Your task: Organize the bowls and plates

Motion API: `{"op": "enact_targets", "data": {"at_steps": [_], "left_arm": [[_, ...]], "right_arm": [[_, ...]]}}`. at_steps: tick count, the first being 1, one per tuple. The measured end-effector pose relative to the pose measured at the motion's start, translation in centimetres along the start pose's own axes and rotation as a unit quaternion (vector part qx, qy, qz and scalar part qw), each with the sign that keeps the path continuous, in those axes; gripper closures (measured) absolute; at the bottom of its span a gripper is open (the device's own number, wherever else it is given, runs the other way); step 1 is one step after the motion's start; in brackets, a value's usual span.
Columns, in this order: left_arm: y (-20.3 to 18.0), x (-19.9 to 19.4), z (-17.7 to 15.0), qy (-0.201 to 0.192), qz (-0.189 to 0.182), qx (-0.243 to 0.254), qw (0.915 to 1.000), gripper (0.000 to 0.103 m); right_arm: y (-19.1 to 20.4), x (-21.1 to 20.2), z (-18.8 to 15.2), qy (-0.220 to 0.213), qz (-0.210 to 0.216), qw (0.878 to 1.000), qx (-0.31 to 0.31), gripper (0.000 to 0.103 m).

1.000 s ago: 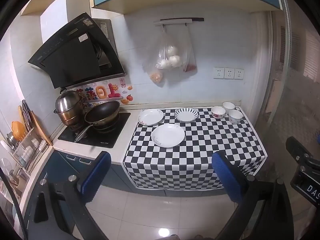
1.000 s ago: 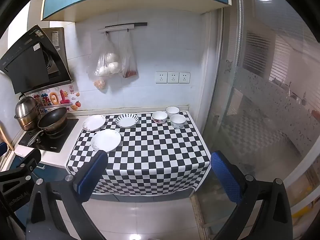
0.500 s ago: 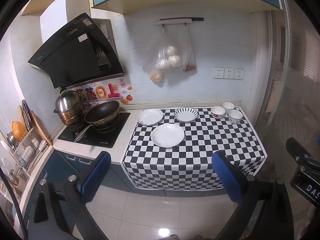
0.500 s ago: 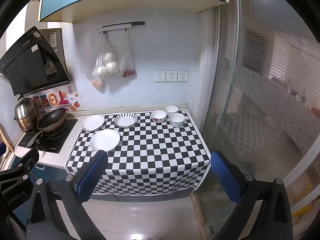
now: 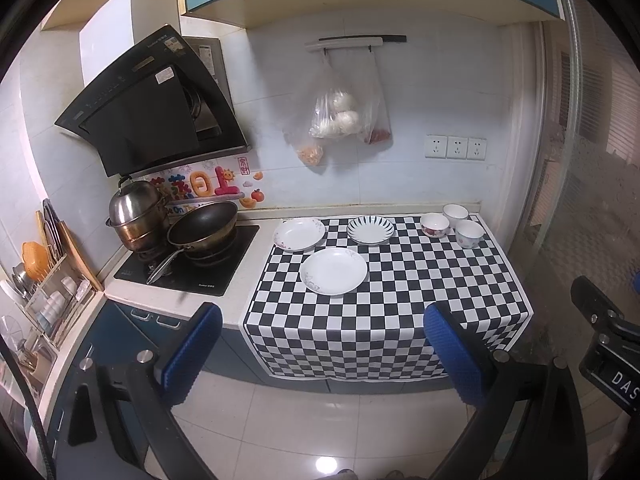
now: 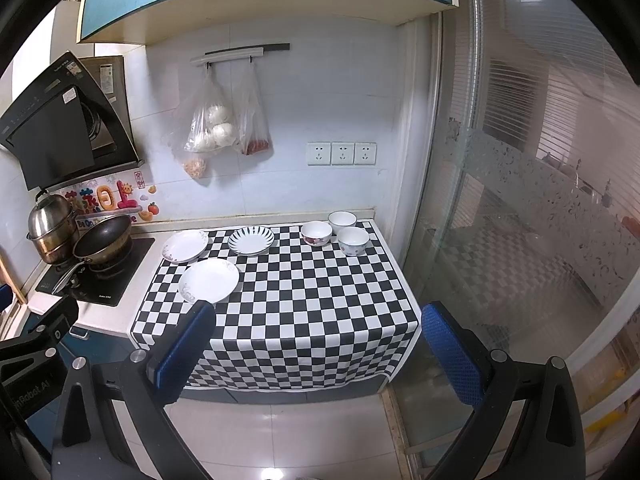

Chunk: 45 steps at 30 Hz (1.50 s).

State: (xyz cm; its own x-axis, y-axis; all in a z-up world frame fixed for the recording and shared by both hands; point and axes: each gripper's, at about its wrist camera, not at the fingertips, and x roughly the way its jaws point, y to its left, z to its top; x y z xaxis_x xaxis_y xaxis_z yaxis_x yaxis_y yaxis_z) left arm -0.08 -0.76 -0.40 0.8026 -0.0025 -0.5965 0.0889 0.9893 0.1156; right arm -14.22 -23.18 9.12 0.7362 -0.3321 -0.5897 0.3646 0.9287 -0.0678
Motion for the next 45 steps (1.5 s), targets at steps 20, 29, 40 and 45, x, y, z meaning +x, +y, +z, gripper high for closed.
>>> {"op": "enact_targets", "data": {"at_steps": [20, 29, 40, 45], "left_arm": [[-0.2, -0.8, 0.7, -0.001, -0.003, -0.002, 1.0000, 0.000], [0.1, -1.2, 0.8, -0.003, -0.002, -0.005, 1.0000, 0.000], [0.2, -1.4, 0.9, -0.007, 0.000, -0.003, 1.0000, 0.000], [0.4, -1.5, 0.8, -0.006, 0.000, -0.004, 1.0000, 0.000]], "right_arm": [[0.2, -0.6, -0.2, -0.003, 0.000, 1.000, 0.000, 0.000], [0.5, -1.3, -0.1, -0.006, 0.012, 1.000, -0.001, 0.000], [0.3, -1.2, 0.1, -0.006, 0.019, 1.000, 0.001, 0.000], [0.3, -1.3, 0.0, -0.005, 0.019, 1.000, 0.003, 0.000]]}}
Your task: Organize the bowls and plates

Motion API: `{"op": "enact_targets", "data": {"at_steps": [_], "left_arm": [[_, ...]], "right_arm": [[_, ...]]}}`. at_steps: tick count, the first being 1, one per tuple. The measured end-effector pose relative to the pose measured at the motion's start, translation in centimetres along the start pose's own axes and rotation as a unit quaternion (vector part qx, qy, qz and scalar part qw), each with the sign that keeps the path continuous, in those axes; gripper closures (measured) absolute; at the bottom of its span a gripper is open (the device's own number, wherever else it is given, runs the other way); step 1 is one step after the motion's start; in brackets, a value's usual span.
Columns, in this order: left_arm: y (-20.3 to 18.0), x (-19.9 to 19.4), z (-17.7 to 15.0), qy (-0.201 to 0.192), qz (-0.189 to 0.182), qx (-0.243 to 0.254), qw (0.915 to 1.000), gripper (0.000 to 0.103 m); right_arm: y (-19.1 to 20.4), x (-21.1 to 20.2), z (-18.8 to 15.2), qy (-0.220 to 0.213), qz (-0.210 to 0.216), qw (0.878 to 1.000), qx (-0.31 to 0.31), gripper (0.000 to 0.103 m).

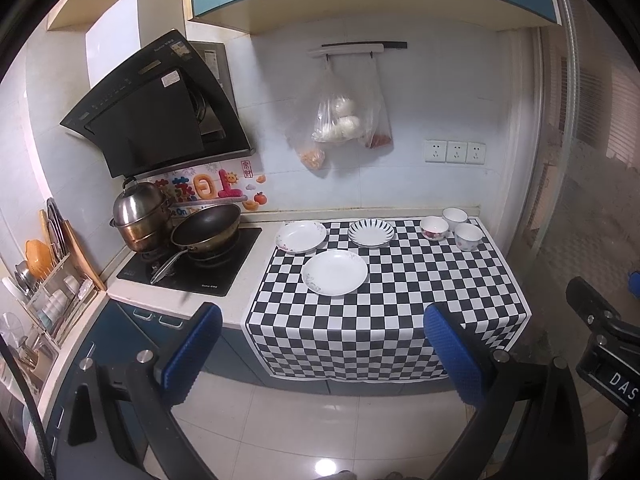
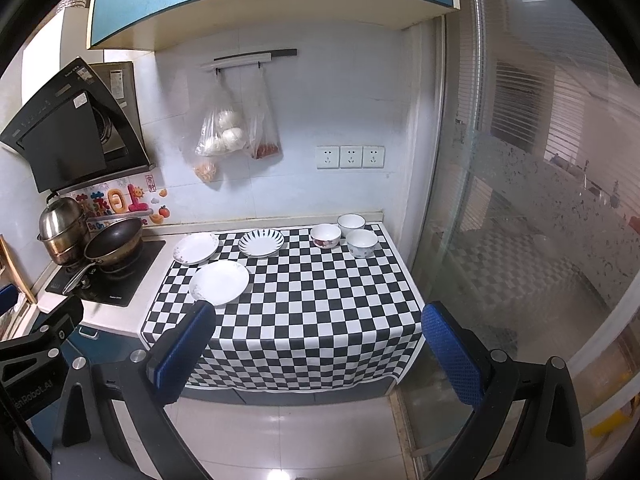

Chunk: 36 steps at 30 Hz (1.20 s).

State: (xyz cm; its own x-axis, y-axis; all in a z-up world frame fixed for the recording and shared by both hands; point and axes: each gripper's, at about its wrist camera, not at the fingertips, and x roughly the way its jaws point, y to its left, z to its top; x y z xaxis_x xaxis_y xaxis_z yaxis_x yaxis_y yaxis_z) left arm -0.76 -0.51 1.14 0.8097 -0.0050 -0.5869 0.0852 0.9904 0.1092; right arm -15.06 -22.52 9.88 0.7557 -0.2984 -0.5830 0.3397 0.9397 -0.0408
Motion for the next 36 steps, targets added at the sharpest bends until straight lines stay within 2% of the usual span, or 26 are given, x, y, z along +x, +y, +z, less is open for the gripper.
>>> {"op": "enact_targets", "data": {"at_steps": [21, 28, 32, 36], "left_arm": [[0.1, 0.2, -0.6, -0.002, -0.001, -0.005, 1.0000, 0.000], [1.7, 4.7, -0.5, -0.005, 0.012, -0.006, 0.9999, 0.000], [3.4, 8.7, 0.5, -0.022, 0.023, -0.009, 0.9994, 0.000], [4.8, 13.1, 1.9, -0.020, 0.022, -0.008, 0.9995, 0.000]], "right_arm": [[-0.5, 0.4, -0.7, 0.005, -0.004, 1.000, 0.004, 0.000], [0.4, 4.1, -0.9, 0.012, -0.004, 0.999, 0.037, 0.000], [2.7, 7.2, -0.2, -0.008, 0.001, 1.000, 0.025, 0.000], [5.4, 11.5, 0.7, -0.004, 0.001, 1.000, 0.005, 0.000]]}}
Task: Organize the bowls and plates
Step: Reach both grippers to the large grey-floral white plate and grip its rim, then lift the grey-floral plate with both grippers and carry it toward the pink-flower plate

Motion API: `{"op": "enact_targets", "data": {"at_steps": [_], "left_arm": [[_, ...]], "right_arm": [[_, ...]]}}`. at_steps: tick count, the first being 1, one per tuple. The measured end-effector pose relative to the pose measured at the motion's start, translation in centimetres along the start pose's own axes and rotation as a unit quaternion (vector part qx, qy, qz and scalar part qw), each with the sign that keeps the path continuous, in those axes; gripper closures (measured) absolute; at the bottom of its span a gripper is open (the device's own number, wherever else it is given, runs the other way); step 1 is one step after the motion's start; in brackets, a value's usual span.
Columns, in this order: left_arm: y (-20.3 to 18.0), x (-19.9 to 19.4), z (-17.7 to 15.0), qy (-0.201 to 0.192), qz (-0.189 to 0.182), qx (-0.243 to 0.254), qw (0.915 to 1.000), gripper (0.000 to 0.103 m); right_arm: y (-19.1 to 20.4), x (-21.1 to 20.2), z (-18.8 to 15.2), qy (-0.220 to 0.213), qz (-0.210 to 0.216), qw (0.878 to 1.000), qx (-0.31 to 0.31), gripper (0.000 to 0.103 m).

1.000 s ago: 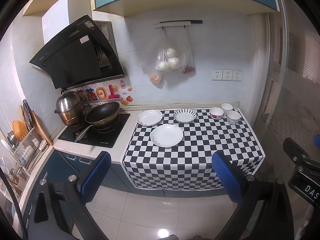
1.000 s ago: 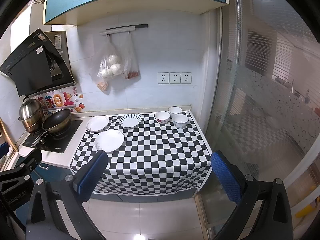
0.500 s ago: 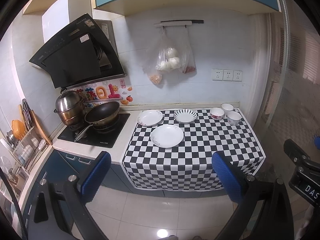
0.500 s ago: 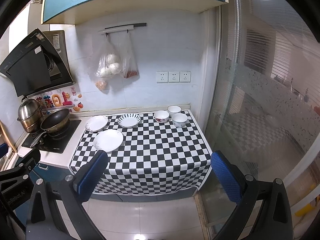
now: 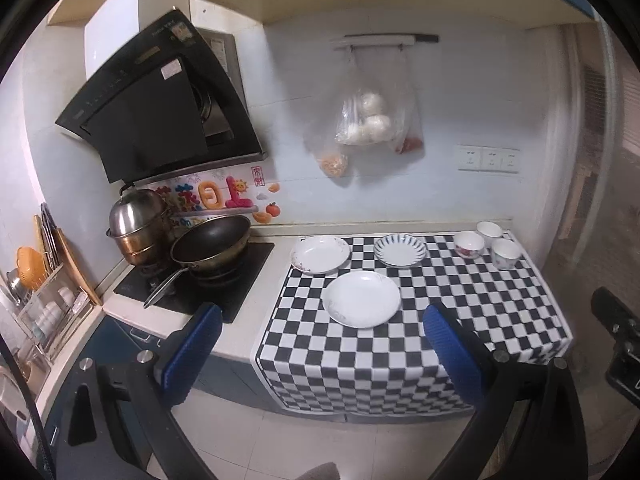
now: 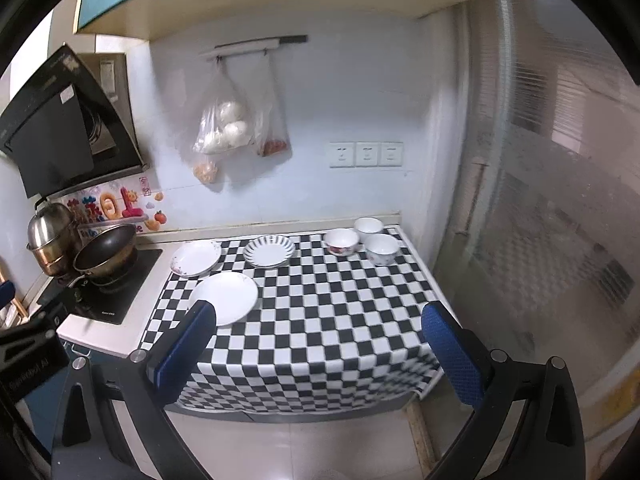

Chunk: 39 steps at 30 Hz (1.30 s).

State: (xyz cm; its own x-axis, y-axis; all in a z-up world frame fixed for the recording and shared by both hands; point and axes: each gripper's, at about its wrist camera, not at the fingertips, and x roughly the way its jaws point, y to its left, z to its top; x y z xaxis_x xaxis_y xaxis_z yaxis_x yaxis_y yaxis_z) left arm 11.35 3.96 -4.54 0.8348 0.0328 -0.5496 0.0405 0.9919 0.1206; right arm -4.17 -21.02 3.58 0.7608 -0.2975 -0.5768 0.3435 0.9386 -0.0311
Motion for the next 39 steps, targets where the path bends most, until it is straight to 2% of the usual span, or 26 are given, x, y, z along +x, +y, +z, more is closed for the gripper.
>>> {"op": "enact_targets", "data": {"at_steps": [3, 9, 13, 16, 19, 22, 24, 26, 28, 30, 31, 33, 35, 38, 39], "left_arm": [[0.5, 3.8, 0.7, 0.014, 0.003, -0.005, 0.9999, 0.000], [0.7, 14.1, 1.7, 0.088, -0.007, -0.014, 0.9960, 0.000], [0.8, 22.4, 1.8, 0.139, 0.004, -0.029, 0.9899, 0.000], [0.5, 28.6, 1.6, 0.184, 0.013, -0.038, 0.9822, 0.000], [0.1, 34.1, 1.0, 0.235, 0.010, -0.050, 0.9707, 0.001], [0.0, 39.9, -0.2, 0.292, -0.007, -0.067, 0.9541, 0.006], [0.1, 43.9, -1.4, 0.332, -0.027, -0.081, 0.9394, 0.016], [0.4, 47.0, -2.6, 0.364, -0.036, -0.092, 0.9261, 0.021], [0.6, 49.7, -3.7, 0.395, -0.042, -0.099, 0.9125, 0.029], [1.0, 52.0, -4.6, 0.420, -0.049, -0.105, 0.8999, 0.043], [1.1, 53.2, -5.1, 0.432, -0.056, -0.106, 0.8939, 0.045], [1.3, 55.1, -5.8, 0.448, -0.066, -0.108, 0.8852, 0.054], [1.2, 57.0, -6.5, 0.466, -0.081, -0.099, 0.8755, 0.059], [0.8, 58.6, -7.2, 0.478, -0.096, -0.082, 0.8690, 0.062], [0.7, 59.0, -7.4, 0.482, -0.103, -0.081, 0.8664, 0.062]], "right_arm": [[1.8, 5.0, 0.8, 0.024, 0.005, 1.000, -0.008, 0.000], [4.2, 17.8, 2.1, 0.097, 0.019, 0.995, -0.015, 0.000], [5.4, 27.7, 2.5, 0.153, 0.040, 0.987, -0.017, 0.000], [6.4, 35.2, 2.4, 0.196, 0.069, 0.978, -0.021, 0.000], [7.4, 42.8, 1.8, 0.252, 0.095, 0.963, -0.027, 0.000], [8.9, 50.0, 1.0, 0.310, 0.132, 0.941, -0.029, 0.000], [9.9, 53.9, 0.1, 0.340, 0.145, 0.928, -0.037, 0.000], [10.8, 57.5, -1.0, 0.367, 0.158, 0.916, -0.037, 0.000], [11.9, 61.0, -2.4, 0.403, 0.169, 0.899, -0.034, 0.000], [12.8, 63.1, -3.5, 0.431, 0.183, 0.883, -0.026, 0.001], [13.3, 64.2, -4.1, 0.446, 0.189, 0.875, -0.022, 0.002], [14.0, 65.7, -4.8, 0.465, 0.199, 0.862, -0.012, 0.006], [14.6, 67.4, -5.6, 0.485, 0.202, 0.851, -0.001, 0.017], [15.7, 69.1, -6.3, 0.501, 0.202, 0.842, 0.011, 0.040], [16.0, 69.4, -6.5, 0.506, 0.204, 0.838, 0.016, 0.043]]}}
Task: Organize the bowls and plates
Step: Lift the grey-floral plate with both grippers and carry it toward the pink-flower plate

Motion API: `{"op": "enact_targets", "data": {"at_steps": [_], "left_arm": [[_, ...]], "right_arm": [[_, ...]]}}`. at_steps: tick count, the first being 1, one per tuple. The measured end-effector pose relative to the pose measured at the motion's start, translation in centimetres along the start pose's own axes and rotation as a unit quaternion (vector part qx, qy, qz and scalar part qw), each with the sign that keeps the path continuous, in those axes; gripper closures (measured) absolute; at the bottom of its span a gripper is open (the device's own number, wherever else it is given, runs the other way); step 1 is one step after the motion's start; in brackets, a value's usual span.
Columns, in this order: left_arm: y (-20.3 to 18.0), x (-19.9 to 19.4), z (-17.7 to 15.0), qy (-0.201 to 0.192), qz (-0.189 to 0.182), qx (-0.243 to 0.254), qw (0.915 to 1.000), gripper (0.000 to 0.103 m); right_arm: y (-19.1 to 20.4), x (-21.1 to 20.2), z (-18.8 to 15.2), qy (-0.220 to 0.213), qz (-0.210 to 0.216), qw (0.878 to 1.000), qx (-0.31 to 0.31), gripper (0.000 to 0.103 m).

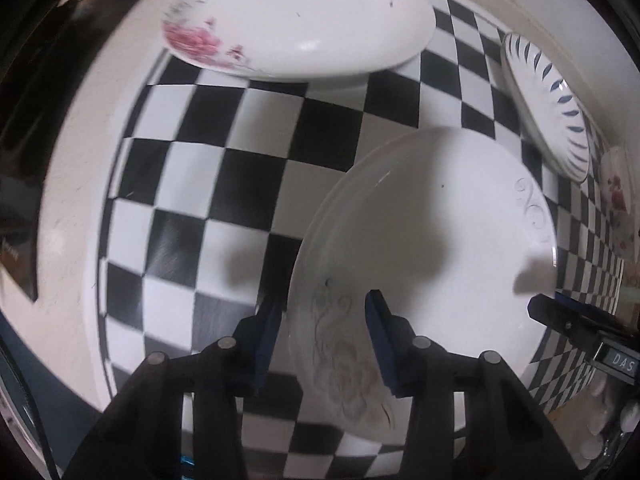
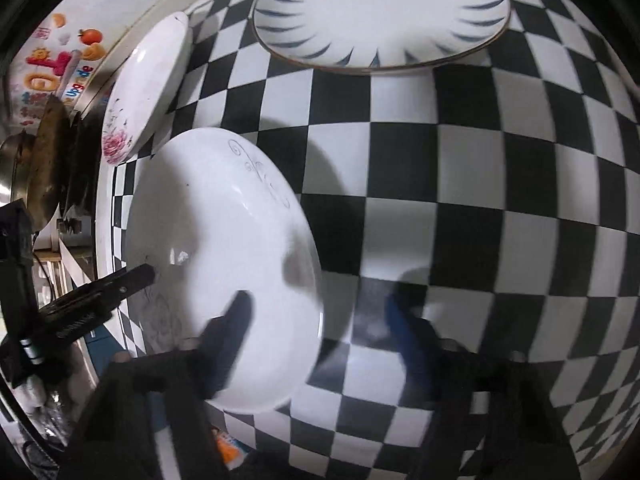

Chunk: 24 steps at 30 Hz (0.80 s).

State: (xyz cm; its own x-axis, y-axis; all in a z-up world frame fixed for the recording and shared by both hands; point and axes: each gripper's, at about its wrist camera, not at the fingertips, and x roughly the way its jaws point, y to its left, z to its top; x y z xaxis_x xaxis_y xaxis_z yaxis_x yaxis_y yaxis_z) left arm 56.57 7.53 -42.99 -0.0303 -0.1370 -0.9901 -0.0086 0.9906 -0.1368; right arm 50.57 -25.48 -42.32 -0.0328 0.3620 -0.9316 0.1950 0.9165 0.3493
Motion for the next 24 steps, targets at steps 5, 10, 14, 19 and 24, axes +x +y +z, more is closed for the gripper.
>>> {"op": "enact_targets", "data": {"at_steps": [5, 10, 14, 19, 24], "left_arm": [[-0.5, 0.0, 0.3, 0.000, -0.014, 0.027, 0.9995, 0.066], [-1.0, -0.8, -0.2, -0.003, -0.012, 0.040, 0.9991, 0.067], [-2.1, -1.9, -0.9, -0.014, -0.010, 0.051, 0.9985, 0.067], [-5.2, -3.9, -2.2, -0.025, -0.015, 0.066, 0.9974, 0.067], [-8.7, -5.9, -3.3, -0.032, -0.023, 0.099, 0.9943, 0.067]], "right_arm": [[1.2, 1.0, 0.3, 0.009, 0.005, 1.000, -0.003, 0.073], [1.6, 0.9, -0.1, 0.004, -0.014, 1.000, -0.003, 0.081], [0.6, 0.0, -1.1, -0.001, -0.010, 1.000, 0.000, 0.081], [-1.6, -2.4, -2.7, -0.017, -0.010, 1.000, 0.013, 0.081], [-4.6, -5.5, -4.2, -0.039, -0.013, 0.999, 0.033, 0.081]]}}
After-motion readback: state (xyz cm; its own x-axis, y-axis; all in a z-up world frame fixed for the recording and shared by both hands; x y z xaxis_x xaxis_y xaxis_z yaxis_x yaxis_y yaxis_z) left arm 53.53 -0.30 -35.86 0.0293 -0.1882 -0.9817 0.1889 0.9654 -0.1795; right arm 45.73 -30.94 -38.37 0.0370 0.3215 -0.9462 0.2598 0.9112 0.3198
